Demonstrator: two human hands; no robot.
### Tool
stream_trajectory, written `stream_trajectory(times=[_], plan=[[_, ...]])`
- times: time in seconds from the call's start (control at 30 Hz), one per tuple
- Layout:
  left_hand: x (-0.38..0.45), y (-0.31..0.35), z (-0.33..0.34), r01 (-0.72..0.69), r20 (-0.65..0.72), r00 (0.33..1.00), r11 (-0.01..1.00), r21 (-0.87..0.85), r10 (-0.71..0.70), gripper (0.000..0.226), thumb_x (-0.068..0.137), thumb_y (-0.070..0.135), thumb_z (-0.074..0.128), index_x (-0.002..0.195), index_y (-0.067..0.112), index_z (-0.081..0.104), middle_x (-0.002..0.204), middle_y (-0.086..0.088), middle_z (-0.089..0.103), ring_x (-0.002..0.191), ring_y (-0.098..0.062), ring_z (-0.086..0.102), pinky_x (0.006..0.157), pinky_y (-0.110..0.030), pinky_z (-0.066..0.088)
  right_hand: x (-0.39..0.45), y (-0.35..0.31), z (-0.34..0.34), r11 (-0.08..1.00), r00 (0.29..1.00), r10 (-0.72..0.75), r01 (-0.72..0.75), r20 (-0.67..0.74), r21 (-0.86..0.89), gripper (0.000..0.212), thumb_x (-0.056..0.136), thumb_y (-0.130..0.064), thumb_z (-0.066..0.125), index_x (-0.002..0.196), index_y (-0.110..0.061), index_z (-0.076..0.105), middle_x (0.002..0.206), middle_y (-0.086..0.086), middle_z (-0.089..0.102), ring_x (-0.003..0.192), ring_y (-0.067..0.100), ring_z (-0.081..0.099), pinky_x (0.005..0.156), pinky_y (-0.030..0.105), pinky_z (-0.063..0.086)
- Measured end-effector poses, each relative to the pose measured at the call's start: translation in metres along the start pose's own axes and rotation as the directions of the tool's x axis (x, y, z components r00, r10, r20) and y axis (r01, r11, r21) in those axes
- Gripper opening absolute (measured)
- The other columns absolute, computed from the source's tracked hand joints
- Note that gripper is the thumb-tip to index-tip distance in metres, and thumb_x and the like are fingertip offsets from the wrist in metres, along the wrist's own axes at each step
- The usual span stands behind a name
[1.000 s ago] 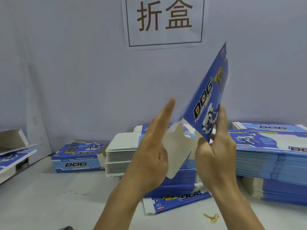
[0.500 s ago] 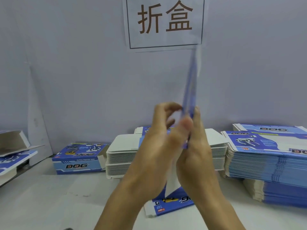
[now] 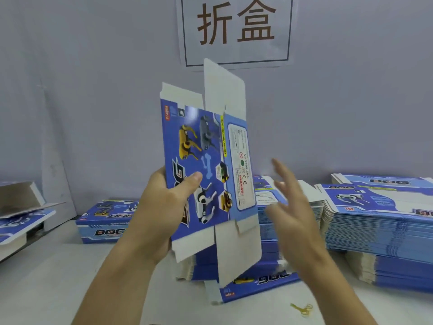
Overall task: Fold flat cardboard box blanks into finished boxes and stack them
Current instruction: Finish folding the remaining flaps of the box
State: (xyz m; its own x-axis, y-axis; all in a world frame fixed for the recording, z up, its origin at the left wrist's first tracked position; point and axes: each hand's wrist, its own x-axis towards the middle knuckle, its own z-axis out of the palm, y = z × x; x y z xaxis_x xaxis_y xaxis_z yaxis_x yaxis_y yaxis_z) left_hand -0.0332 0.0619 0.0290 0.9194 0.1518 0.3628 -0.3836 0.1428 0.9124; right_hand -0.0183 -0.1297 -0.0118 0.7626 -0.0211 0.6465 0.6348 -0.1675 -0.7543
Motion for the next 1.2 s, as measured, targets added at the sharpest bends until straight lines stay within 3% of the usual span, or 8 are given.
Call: stream_trajectory(times=[0.17, 0.23, 0.33, 0.6, 0.77, 0.87, 0.97, 1.2], plan=[[0.002, -0.004, -0.017, 0.079, 0.138, 0.987, 0.997, 0.001, -0.078, 0.068, 0.055, 0.037, 0.082, 0.116, 0.014, 0.062, 0.097, -0.008, 0.078, 0.083, -0.031, 0.076, 0.065, -0.044, 0.062, 0.010, 0.001, -0.026, 0.931, 0.973, 0.228, -0.210, -0.026, 0.300, 0.054, 0.093, -0.054, 0.051, 0.145, -0.044, 0.043, 0.133, -0.015, 0.062, 0.117, 0.011, 0.063, 0.085, 0.036, 0.053], [0.004, -0.006, -0.018, 0.068, 0.158, 0.983, 0.982, 0.179, -0.097, 0.056, 0.061, 0.041, 0.078, 0.108, 0.014, 0.065, 0.094, -0.008, 0.078, 0.084, -0.031, 0.076, 0.076, -0.052, 0.061, 0.010, 0.003, -0.025, 0.947, 0.982, 0.182, -0.164, -0.042, 0.277, 0.030, 0.104, -0.039, 0.041, 0.128, -0.044, 0.059, 0.117, -0.011, 0.072, 0.104, 0.009, 0.070, 0.072, 0.032, 0.059], [0.006, -0.010, -0.012, -0.023, 0.167, 0.986, 0.974, 0.225, -0.015, 0.030, 0.077, 0.037, 0.070, 0.101, 0.020, 0.070, 0.096, -0.005, 0.078, 0.088, -0.030, 0.075, 0.082, -0.055, 0.058, 0.009, 0.004, -0.020, 0.968, 0.985, 0.118, -0.085, -0.130, 0.236, 0.037, 0.108, -0.030, 0.039, 0.101, -0.052, 0.068, 0.103, -0.013, 0.074, 0.093, 0.006, 0.071, 0.062, 0.026, 0.060], [-0.002, -0.009, 0.006, -0.172, 0.302, 0.945, 0.978, 0.119, 0.129, 0.034, 0.070, 0.051, 0.080, 0.101, 0.038, 0.071, 0.104, 0.004, 0.077, 0.095, -0.021, 0.075, 0.079, -0.043, 0.060, 0.008, -0.001, -0.023, 0.948, 0.997, 0.057, -0.041, -0.044, 0.315, 0.036, 0.093, -0.049, 0.042, 0.124, -0.034, 0.055, 0.115, -0.010, 0.070, 0.105, 0.009, 0.069, 0.074, 0.024, 0.059], [-0.012, -0.011, 0.017, -0.243, 0.418, 0.892, 0.961, 0.131, 0.169, 0.063, 0.076, 0.052, 0.081, 0.129, 0.038, 0.050, 0.113, 0.015, 0.073, 0.101, -0.010, 0.072, 0.084, -0.030, 0.061, 0.006, -0.007, -0.017, 0.890, 0.991, 0.104, -0.130, 0.083, 0.438, 0.055, 0.093, -0.054, 0.039, 0.140, -0.026, 0.050, 0.130, 0.004, 0.066, 0.124, 0.022, 0.062, 0.099, 0.041, 0.051], [-0.007, -0.016, 0.029, -0.283, 0.479, 0.862, 0.941, 0.184, 0.166, 0.073, 0.080, 0.053, 0.072, 0.142, 0.041, 0.035, 0.119, 0.020, 0.069, 0.107, -0.005, 0.069, 0.078, -0.017, 0.057, 0.003, -0.014, -0.012, 0.817, 0.965, 0.149, -0.243, 0.216, 0.524, 0.062, 0.093, -0.056, 0.035, 0.143, -0.024, 0.051, 0.134, 0.009, 0.065, 0.125, 0.030, 0.062, 0.108, 0.053, 0.045], [-0.008, -0.026, 0.021, -0.216, 0.414, 0.891, 0.976, 0.023, 0.187, 0.043, 0.100, 0.054, 0.030, 0.116, 0.030, 0.063, 0.097, 0.006, 0.078, 0.091, -0.006, 0.073, 0.063, -0.014, 0.054, 0.002, -0.018, -0.009, 0.823, 0.962, 0.111, -0.230, 0.250, 0.520, 0.059, 0.092, -0.055, 0.034, 0.143, -0.030, 0.052, 0.131, 0.005, 0.067, 0.121, 0.026, 0.065, 0.101, 0.046, 0.053], [0.001, -0.027, 0.020, -0.069, 0.318, 0.945, 0.997, -0.044, 0.079, 0.076, 0.072, 0.085, 0.054, 0.123, 0.028, 0.053, 0.107, -0.007, 0.074, 0.095, -0.026, 0.074, 0.073, -0.041, 0.063, 0.005, -0.010, -0.021, 0.805, 0.963, 0.190, -0.264, 0.191, 0.531, 0.053, 0.096, -0.055, 0.033, 0.135, -0.031, 0.060, 0.126, 0.003, 0.071, 0.116, 0.025, 0.067, 0.100, 0.049, 0.051]])
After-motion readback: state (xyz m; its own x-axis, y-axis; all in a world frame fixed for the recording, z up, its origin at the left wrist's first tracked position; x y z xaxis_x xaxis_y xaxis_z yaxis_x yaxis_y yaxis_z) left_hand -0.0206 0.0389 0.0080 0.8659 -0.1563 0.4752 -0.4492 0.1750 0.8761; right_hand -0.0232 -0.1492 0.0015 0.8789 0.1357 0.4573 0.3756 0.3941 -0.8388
